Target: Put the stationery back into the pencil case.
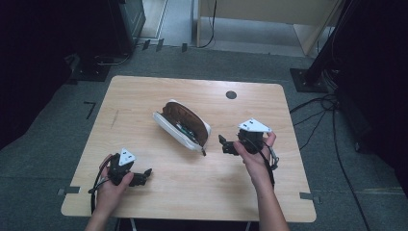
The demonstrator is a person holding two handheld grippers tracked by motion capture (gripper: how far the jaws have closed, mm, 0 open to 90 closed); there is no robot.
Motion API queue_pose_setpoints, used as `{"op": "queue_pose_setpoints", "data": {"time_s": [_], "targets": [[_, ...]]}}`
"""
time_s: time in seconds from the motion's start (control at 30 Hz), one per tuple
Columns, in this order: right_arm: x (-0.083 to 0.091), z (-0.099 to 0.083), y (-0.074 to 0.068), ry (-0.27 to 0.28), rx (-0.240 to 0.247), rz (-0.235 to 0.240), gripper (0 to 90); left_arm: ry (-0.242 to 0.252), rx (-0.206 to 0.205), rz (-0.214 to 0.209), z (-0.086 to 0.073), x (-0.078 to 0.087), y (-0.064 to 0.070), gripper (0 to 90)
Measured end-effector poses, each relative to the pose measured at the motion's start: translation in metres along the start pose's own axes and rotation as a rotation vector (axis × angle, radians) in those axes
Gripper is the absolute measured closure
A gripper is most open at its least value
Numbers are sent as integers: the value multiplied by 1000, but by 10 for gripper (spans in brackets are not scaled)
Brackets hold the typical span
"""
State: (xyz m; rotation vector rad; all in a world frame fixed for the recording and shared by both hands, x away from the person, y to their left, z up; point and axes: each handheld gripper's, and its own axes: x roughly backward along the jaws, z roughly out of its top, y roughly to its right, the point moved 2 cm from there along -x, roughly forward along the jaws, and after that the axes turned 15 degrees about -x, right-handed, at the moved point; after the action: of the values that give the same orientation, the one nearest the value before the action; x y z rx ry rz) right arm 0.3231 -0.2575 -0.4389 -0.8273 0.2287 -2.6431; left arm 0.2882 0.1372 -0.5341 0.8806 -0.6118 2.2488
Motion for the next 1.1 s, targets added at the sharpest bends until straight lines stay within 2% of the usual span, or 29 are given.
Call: {"op": "queue_pose_setpoints", "data": {"time_s": [0.4, 0.77, 1.1], "targets": [[15, -46, 48, -48, -62, -89, 0, -3, -3, -1, 0, 0, 0, 29], [32, -78, 80, -76, -122, -172, 0, -3, -3, -1, 0, 0, 0, 29], [49, -98, 102, -107, -142, -247, 0, -3, -3, 0, 0, 0, 0, 29]]}}
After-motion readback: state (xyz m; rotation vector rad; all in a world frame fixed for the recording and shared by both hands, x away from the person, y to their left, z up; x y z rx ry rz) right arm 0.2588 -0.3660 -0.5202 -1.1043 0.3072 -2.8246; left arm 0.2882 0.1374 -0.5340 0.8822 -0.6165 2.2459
